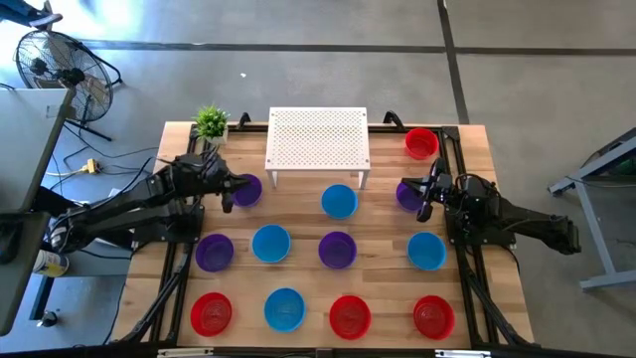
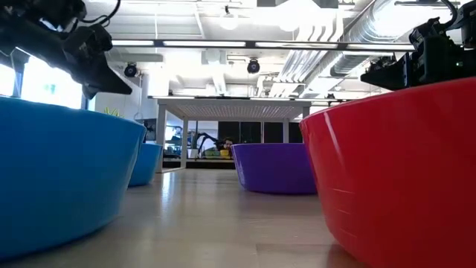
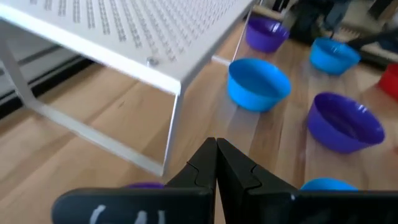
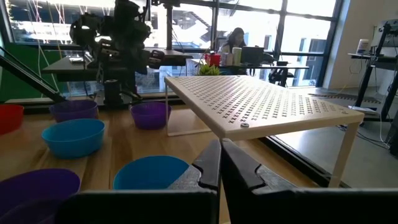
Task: Pick & Place Mini bowls
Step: Put the purple bowl on the shelf
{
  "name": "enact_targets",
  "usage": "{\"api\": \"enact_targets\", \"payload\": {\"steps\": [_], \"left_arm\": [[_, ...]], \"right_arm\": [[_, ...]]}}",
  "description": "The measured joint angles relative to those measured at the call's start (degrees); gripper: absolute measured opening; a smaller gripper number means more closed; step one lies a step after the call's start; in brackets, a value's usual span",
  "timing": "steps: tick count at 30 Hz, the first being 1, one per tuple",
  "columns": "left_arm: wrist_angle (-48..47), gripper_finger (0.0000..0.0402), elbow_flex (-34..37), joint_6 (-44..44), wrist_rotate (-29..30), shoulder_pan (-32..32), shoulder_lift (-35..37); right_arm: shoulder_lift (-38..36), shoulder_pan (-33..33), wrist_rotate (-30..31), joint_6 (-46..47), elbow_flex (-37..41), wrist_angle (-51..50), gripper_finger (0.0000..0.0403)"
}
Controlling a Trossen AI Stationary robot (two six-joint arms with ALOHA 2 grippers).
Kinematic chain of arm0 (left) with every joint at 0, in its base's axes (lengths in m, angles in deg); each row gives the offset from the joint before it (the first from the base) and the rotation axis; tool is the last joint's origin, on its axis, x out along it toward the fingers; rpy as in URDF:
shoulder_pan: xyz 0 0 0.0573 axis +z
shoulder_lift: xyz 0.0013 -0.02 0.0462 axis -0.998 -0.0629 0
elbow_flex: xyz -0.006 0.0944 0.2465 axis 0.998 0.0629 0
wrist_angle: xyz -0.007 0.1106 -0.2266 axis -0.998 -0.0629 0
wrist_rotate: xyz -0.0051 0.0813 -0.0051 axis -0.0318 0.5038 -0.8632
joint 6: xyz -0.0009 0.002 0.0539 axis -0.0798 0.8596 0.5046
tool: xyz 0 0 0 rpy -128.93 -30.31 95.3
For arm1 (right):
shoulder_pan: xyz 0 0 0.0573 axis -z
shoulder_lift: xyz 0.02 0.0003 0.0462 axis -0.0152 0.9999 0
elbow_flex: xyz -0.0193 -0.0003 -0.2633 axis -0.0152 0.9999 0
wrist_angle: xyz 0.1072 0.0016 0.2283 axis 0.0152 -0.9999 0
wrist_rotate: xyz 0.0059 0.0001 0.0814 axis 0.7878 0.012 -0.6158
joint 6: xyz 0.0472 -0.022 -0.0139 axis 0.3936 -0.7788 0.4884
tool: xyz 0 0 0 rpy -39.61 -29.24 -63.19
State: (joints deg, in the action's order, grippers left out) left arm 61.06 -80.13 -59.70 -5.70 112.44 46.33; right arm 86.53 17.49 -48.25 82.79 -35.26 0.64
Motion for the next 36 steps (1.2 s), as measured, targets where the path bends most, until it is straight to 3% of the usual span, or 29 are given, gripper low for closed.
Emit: {"api": "enact_targets", "payload": {"steps": [12,18,29,36], "left_arm": [[-4.2,0.0001,-1.6,-0.3,15.3,-15.6,-7.7],[-5.4,0.0015,-1.6,-6.1,23.0,-20.6,-12.4],[-7.8,0.0148,-2.1,-10.1,24.0,-20.9,-19.6],[-7.6,0.0169,-2.1,-10.7,22.9,-20.8,-20.7]], "right_arm": [[0.0,0.0,0.0,0.0,0.0,0.0,0.0000],[0.0,0.0,0.0,0.0,0.0,0.0,0.0000],[0.0,0.0,0.0,0.0,0.0,0.0,0.0000],[0.0,0.0,0.0,0.0,0.0,0.0,0.0000]]}}
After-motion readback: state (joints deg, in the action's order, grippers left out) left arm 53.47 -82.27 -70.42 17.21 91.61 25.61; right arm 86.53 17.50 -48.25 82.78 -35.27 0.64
